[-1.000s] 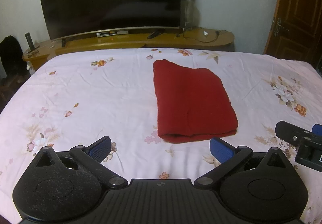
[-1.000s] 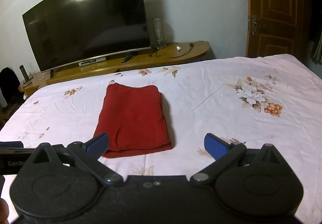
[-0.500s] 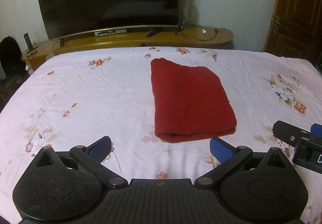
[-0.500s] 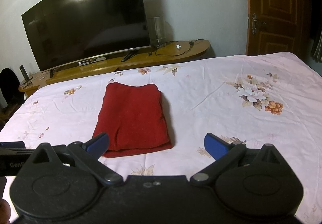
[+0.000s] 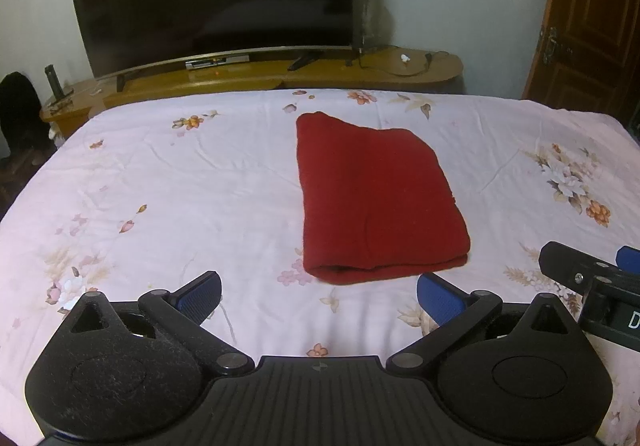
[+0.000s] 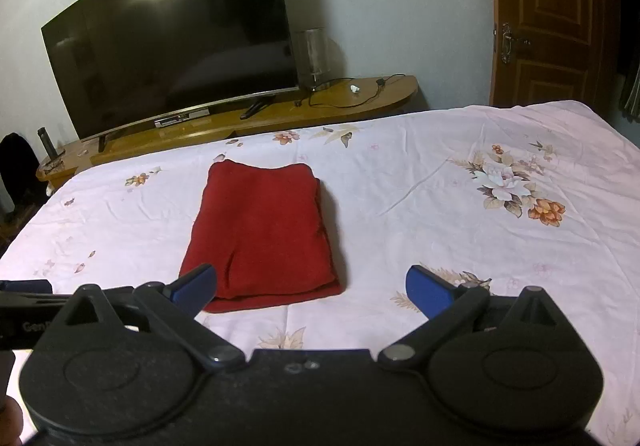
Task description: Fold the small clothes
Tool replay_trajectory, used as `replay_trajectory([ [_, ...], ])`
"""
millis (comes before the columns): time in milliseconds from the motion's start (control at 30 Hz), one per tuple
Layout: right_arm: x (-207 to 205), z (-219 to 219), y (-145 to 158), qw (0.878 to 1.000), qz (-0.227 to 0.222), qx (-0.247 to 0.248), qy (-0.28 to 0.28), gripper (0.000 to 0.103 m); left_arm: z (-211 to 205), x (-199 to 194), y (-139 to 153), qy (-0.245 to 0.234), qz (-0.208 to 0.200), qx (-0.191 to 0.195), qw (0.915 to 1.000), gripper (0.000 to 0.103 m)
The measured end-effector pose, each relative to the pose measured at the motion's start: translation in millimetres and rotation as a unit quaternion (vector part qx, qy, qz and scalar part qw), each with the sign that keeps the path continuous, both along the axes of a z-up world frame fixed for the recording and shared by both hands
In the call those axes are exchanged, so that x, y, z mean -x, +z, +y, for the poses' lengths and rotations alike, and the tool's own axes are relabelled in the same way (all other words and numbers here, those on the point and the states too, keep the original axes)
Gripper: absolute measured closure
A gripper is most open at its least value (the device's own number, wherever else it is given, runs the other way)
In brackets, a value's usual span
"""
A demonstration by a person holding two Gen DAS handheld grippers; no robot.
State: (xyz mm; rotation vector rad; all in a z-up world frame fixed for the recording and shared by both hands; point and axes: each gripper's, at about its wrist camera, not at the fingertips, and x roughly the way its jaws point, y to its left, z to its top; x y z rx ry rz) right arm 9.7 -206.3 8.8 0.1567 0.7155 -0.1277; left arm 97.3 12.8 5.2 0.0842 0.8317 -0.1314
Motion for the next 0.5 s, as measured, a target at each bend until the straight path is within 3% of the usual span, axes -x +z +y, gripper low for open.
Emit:
replay_trajectory([
  [500, -11.9, -5.9, -9.6, 1.0, 0.011, -0.002, -0.003, 0.002, -13.7, -16.0, -5.9, -0.03, -0.014, 0.003, 0.9994, 0.0],
])
